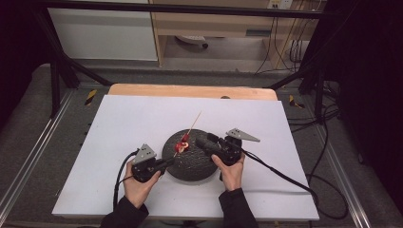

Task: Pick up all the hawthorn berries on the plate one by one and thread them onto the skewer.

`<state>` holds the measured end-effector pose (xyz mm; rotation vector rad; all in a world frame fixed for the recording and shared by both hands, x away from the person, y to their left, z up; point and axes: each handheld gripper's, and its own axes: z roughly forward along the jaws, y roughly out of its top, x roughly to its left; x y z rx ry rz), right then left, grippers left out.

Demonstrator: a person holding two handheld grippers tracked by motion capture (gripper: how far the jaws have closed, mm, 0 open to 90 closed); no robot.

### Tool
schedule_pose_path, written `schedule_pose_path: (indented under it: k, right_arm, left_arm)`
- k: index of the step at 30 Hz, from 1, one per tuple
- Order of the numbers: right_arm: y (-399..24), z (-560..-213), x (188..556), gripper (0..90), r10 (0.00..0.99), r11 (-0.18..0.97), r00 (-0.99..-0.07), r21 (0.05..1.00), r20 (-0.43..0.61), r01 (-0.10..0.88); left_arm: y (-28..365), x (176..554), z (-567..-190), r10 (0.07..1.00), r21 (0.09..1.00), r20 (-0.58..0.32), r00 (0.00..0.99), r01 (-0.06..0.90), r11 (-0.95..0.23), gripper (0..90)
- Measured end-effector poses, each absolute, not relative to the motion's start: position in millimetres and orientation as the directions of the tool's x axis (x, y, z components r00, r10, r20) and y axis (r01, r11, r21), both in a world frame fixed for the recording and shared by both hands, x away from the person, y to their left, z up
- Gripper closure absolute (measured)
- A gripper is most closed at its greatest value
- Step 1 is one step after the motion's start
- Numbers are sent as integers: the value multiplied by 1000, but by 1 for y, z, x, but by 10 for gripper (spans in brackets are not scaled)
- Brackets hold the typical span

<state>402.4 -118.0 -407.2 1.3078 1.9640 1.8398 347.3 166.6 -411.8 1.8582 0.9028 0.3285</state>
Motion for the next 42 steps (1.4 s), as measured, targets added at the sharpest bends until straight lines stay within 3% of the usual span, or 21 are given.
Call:
schedule_pose_path:
  k: [6,16,42]
  right_arm:
    - [-124,-411,403,172,687,-35,-614,861,389,507]
    - [-127,-414,405,78,697,108,-647,846,309,522]
    - [-114,-403,411,20,686,337,-700,766,198,547]
  left_arm:
    - [180,342,-414,708,865,-160,688,443,-235,886]
    - [205,335,-420,718,850,-160,677,464,-248,886]
    - [250,316,-436,735,840,-151,662,477,-257,886]
